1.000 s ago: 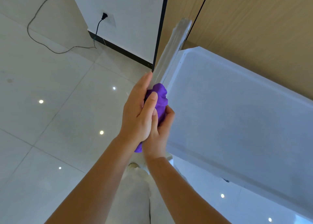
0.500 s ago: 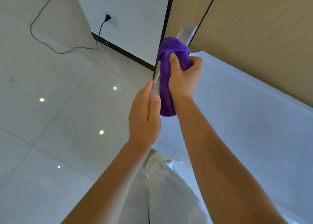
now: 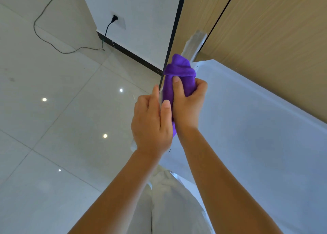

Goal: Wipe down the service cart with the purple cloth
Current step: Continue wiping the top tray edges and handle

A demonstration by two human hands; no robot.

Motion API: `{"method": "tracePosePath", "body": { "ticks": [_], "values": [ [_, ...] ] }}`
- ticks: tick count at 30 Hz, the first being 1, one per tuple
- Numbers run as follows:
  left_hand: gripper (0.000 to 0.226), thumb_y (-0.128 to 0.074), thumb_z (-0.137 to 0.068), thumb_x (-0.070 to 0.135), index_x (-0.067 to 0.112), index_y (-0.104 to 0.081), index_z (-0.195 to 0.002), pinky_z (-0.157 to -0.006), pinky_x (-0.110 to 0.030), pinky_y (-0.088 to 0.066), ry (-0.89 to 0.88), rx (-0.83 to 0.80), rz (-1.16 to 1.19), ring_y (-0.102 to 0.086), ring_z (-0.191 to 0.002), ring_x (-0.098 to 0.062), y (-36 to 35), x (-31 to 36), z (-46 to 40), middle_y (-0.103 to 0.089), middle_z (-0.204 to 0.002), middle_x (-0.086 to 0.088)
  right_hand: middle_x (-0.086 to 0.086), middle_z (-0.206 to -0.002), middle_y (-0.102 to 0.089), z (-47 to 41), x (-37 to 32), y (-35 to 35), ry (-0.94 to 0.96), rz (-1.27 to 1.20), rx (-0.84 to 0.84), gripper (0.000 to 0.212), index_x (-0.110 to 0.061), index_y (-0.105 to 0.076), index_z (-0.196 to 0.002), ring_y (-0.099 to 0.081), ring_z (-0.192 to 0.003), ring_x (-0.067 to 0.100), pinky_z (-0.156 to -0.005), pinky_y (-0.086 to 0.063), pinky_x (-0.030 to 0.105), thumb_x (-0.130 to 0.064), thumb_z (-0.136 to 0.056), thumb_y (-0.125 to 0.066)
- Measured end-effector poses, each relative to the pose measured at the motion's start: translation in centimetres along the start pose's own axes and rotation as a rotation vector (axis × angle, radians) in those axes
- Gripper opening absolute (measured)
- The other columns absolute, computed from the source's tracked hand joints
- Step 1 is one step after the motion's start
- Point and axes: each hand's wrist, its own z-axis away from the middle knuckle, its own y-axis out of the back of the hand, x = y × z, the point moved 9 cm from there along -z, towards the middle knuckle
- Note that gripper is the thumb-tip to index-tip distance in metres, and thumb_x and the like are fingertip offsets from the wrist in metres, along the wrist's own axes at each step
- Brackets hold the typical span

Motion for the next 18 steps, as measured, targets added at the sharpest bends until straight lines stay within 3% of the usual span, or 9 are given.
{"method": "tracePosePath", "body": {
  "ticks": [3,5,7,9,11,14,16,18],
  "values": [
    [0.052,-0.027,-0.095,0.034,0.002,-0.056,-0.123,-0.063,-0.025,-0.046,0.04,-0.012,0.094,-0.058,-0.084,-0.021,0.1,-0.3,0.1,-0.059,-0.098,-0.01,-0.007,-0.074,-0.054,2.3,1.4,-0.2,-0.061,-0.006,-0.105,0.025,-0.013,-0.045,-0.094,-0.051,-0.057,-0.005,-0.056,-0.045,0.013,-0.027,-0.085,-0.064],
    [0.049,-0.027,-0.095,0.031,0.003,-0.054,-0.124,-0.072,-0.019,-0.044,0.026,-0.04,0.156,-0.055,-0.092,-0.015,0.2,-0.5,0.5,-0.057,-0.107,-0.008,-0.007,-0.071,-0.054,3.4,1.9,0.6,-0.04,0.035,-0.147,0.022,-0.017,-0.045,-0.087,-0.051,-0.056,-0.004,-0.055,-0.044,0.012,-0.024,-0.084,-0.066],
    [0.045,-0.032,-0.097,0.03,0.001,-0.05,-0.125,-0.086,-0.016,-0.043,-0.096,-0.078,0.179,-0.052,-0.106,-0.016,0.3,-0.2,1.0,-0.052,-0.12,-0.012,-0.01,-0.07,-0.051,4.0,2.1,2.5,0.02,0.086,-0.09,0.025,-0.023,-0.042,-0.083,-0.05,-0.057,-0.006,-0.056,-0.041,0.009,-0.016,-0.083,-0.066],
    [0.042,-0.032,-0.099,0.031,0.003,-0.045,-0.128,-0.096,-0.025,-0.043,-0.23,-0.102,0.149,-0.05,-0.114,-0.022,0.4,0.0,1.7,-0.05,-0.126,-0.015,-0.013,-0.074,-0.049,4.1,2.9,5.0,0.053,0.132,0.026,0.03,-0.027,-0.038,-0.083,-0.05,-0.06,-0.008,-0.057,-0.039,0.006,-0.014,-0.084,-0.065],
    [0.039,-0.034,-0.099,0.028,0.006,-0.043,-0.13,-0.096,-0.031,-0.045,-0.174,-0.096,0.189,-0.051,-0.116,-0.022,0.6,-1.1,2.3,-0.05,-0.125,-0.007,-0.015,-0.08,-0.051,4.4,4.9,6.0,0.001,0.227,0.037,0.027,-0.03,-0.038,-0.087,-0.052,-0.068,-0.006,-0.059,-0.039,0.007,-0.021,-0.086,-0.064],
    [0.041,-0.034,-0.095,0.03,0.014,-0.044,-0.131,-0.095,-0.012,-0.039,0.063,-0.057,0.271,-0.047,-0.114,0.004,1.2,-3.7,3.3,-0.049,-0.121,0.013,-0.011,-0.09,-0.06,7.0,7.9,3.6,0.024,0.497,-0.193,0.021,-0.031,-0.046,-0.099,-0.059,-0.079,0.01,-0.065,-0.046,0.023,-0.033,-0.084,-0.061],
    [0.05,-0.03,-0.092,0.039,0.014,-0.049,-0.13,-0.088,-0.008,-0.041,0.172,-0.078,0.227,-0.051,-0.107,0.007,0.9,-5.5,4.0,-0.051,-0.115,0.021,-0.005,-0.085,-0.061,9.8,8.5,0.8,0.31,0.791,-0.324,0.024,-0.025,-0.05,-0.101,-0.06,-0.068,0.015,-0.05,-0.045,0.027,-0.038,-0.081,-0.051],
    [0.055,-0.028,-0.09,0.045,0.01,-0.058,-0.12,-0.07,-0.014,-0.048,0.201,-0.121,0.187,-0.061,-0.081,0.0,0.5,-6.6,4.1,-0.059,-0.092,0.024,-0.003,-0.074,-0.058,10.5,9.7,-0.8,0.395,0.946,-0.391,0.028,-0.022,-0.048,-0.098,-0.058,-0.057,0.017,-0.035,-0.038,0.025,-0.042,-0.078,-0.043]
  ]
}}
